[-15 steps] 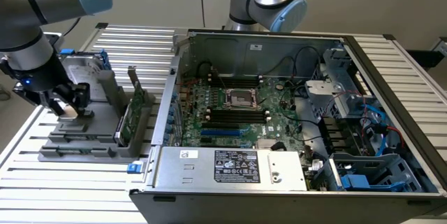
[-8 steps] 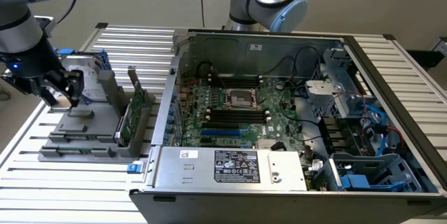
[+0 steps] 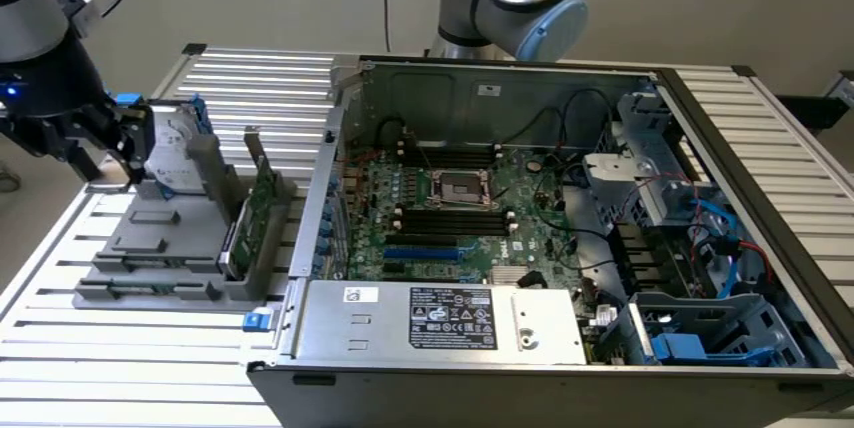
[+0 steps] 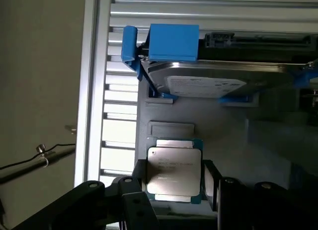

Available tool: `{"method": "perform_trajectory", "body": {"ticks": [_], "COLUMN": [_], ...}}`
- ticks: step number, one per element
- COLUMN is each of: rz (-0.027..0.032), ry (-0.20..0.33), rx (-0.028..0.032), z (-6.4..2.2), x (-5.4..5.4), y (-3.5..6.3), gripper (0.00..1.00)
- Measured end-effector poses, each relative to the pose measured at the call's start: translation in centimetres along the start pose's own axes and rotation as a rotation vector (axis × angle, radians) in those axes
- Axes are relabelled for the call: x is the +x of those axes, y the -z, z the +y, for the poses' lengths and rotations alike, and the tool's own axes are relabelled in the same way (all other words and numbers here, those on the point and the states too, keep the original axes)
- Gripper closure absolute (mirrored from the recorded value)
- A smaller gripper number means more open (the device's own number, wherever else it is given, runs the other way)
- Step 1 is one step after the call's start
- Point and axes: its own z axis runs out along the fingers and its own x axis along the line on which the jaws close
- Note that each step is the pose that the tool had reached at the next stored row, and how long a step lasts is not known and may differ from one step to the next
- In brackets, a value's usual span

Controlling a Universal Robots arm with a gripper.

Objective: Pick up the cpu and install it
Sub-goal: 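Pick up the cpu and move it towards the insertion slot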

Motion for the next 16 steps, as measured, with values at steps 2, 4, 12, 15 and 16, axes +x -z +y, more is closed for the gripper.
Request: {"method": "perform_trajectory", "body": {"ticks": [2, 4, 12, 15, 16], "rz": [0.0004, 0.0010, 0.0049, 0.0079, 0.0090], "ry": [0.000, 0.000, -0.001, -0.001, -0.001], "rx": [0.0000, 0.0001, -0.0001, -0.0003, -0.0003], "z": [0.07, 0.14, 0.38, 0.47, 0.50], "x": [-0.3, -0.6, -2.5, -3.2, -3.5], "y": [0.96, 1.88, 5.65, 7.05, 7.52], "gripper": [0.45, 0.45, 0.45, 0.45, 0.45]}}
